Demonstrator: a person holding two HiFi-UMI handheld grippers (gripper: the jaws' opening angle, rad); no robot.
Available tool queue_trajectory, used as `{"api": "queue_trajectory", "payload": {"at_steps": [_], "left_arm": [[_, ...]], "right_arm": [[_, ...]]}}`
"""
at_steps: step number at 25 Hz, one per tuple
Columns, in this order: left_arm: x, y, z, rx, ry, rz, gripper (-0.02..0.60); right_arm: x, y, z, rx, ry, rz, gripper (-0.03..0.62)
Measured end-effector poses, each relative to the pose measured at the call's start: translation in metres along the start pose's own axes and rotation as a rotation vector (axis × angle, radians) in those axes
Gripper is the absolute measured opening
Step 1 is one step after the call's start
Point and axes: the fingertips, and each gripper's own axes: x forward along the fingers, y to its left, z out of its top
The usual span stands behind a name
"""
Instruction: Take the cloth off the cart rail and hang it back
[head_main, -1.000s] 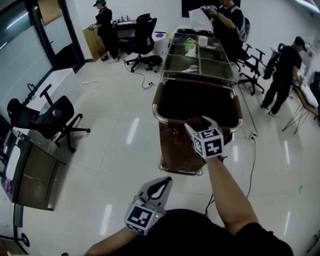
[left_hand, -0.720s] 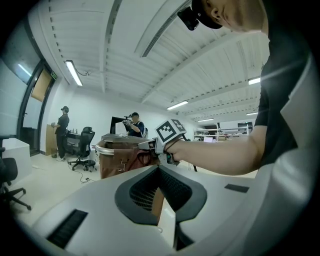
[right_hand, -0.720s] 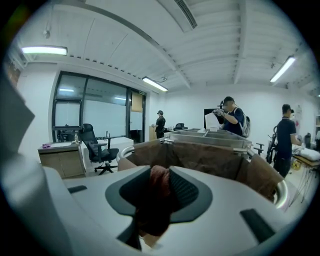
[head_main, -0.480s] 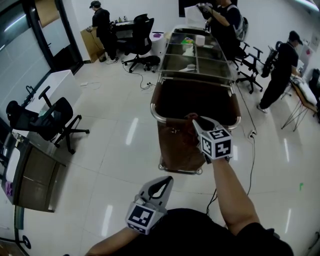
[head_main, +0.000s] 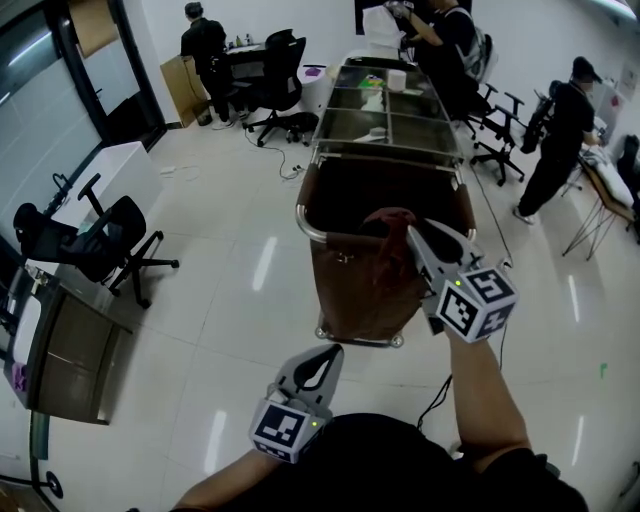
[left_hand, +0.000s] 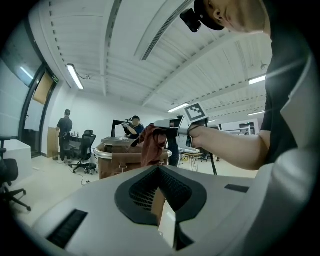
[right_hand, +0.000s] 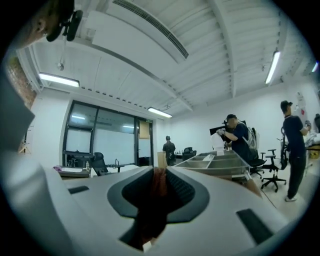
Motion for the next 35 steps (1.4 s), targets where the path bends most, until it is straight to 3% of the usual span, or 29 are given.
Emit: {"api": "queue_trajectory", "payload": {"at_steps": [5, 10, 16, 26, 35], "left_arm": [[0.006, -0.007, 0.001, -0.001, -0.011, -0.001, 0.000], [0.011, -0.013, 0.006, 0.004, -0.033, 0.003, 0.000], [0.013, -0.015, 0.011, -0.005, -0.045, 0.033, 0.000], [0.022, -0.028, 0.018, -0.011, -0.057, 0.021, 0.001], [0.027, -0.031, 0.022, 0.003, -0.063, 0.040, 0.002]], "right_arm": [[-0.050, 0.019, 0.033, -0.027, -0.073, 0.052, 0.092], [-0.094, 0.042, 0.032, -0.082, -0.050, 0.113, 0.092], [-0.125, 0.055, -0.015, -0.069, 0.048, 0.142, 0.092], [-0.135, 0.051, -0.119, 0.073, 0.203, 0.118, 0.092], [-0.143, 0.050, -0.130, 0.099, 0.212, 0.131, 0.092]]}}
